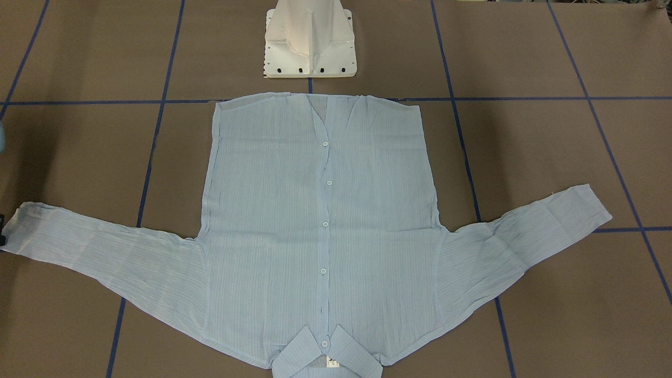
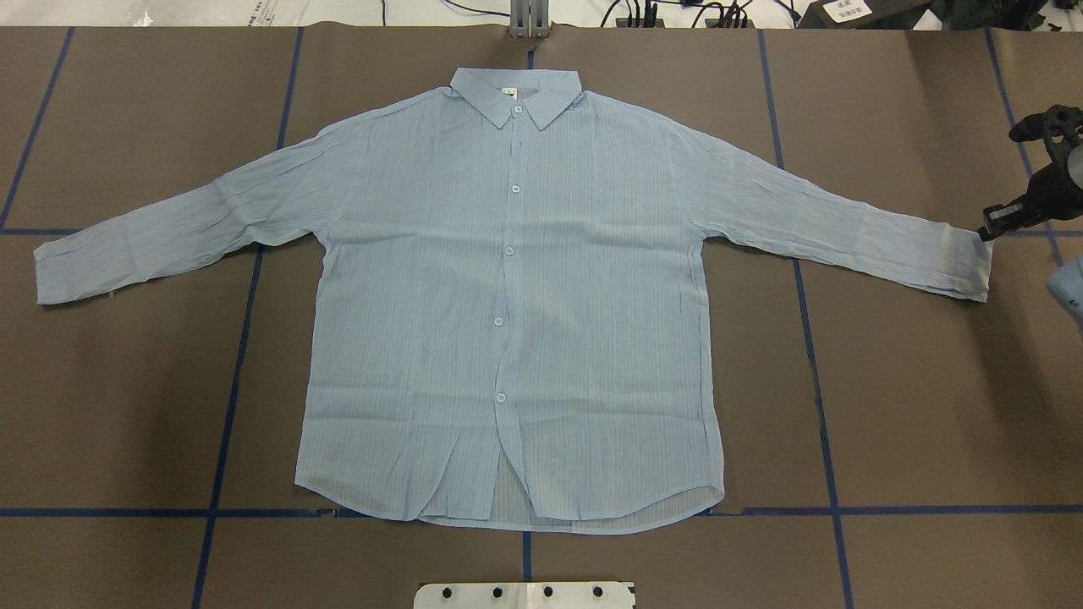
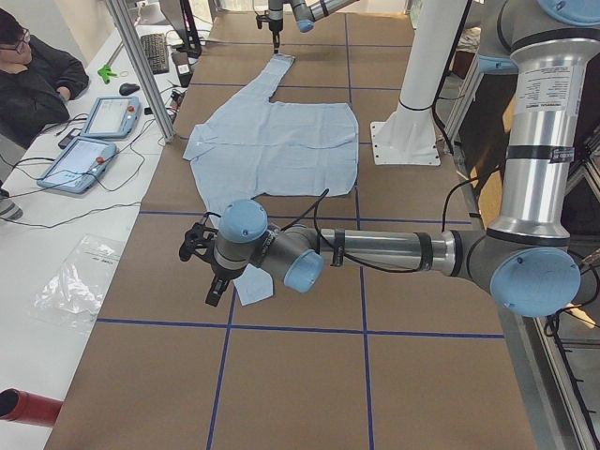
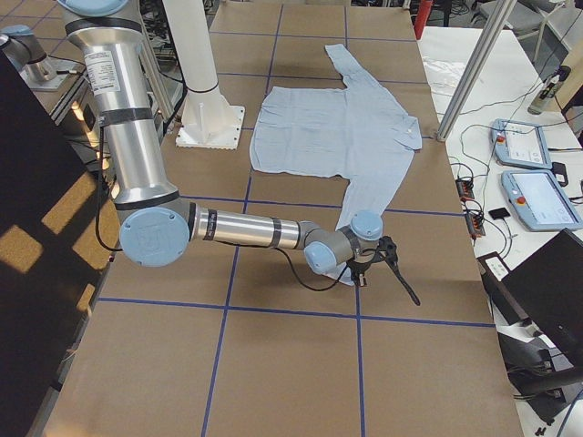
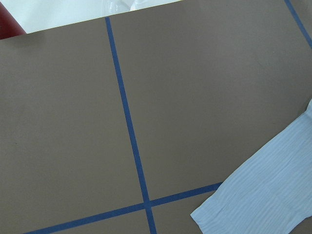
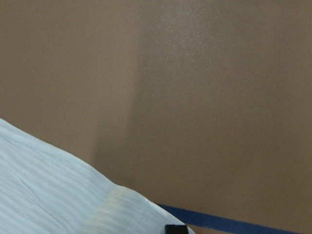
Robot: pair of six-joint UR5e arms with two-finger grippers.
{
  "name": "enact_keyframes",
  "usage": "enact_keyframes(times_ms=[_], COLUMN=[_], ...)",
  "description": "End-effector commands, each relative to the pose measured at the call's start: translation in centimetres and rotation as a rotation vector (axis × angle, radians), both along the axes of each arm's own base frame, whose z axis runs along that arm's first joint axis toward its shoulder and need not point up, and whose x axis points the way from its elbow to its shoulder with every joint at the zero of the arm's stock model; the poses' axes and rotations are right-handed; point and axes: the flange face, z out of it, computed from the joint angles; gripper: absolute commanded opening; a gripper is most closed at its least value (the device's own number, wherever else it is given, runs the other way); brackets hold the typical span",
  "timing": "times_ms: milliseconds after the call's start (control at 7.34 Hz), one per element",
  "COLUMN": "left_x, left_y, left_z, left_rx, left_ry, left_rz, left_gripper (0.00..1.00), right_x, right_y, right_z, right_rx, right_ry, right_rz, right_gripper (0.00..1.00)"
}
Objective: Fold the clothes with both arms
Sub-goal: 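Close the right gripper on the sleeve cuff and lift it slightly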
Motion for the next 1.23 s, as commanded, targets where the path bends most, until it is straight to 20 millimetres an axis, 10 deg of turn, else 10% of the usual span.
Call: enact_keyframes(times_ms=[0, 272, 1090], left_x=[0.0, 0.0, 0.0], left_y=[0.0, 0.0, 0.0], left_z=[0.0, 0.0, 0.0], left_rx=[0.000, 0.000, 0.002], left_ry=[0.000, 0.000, 0.000], left_rz=[0.000, 0.000, 0.000], left_gripper=[1.00, 1.00, 1.00], right_x=[0.7, 0.5, -0.6], right_y=[-0.3, -0.1, 0.3], right_z=[-0.4, 0.3, 1.2], right_rx=[0.007, -0.001, -0.038], right_ry=[-0.005, 0.009, 0.029], right_rz=[0.012, 0.010, -0.011], right_gripper=[0.00, 0.58, 0.65])
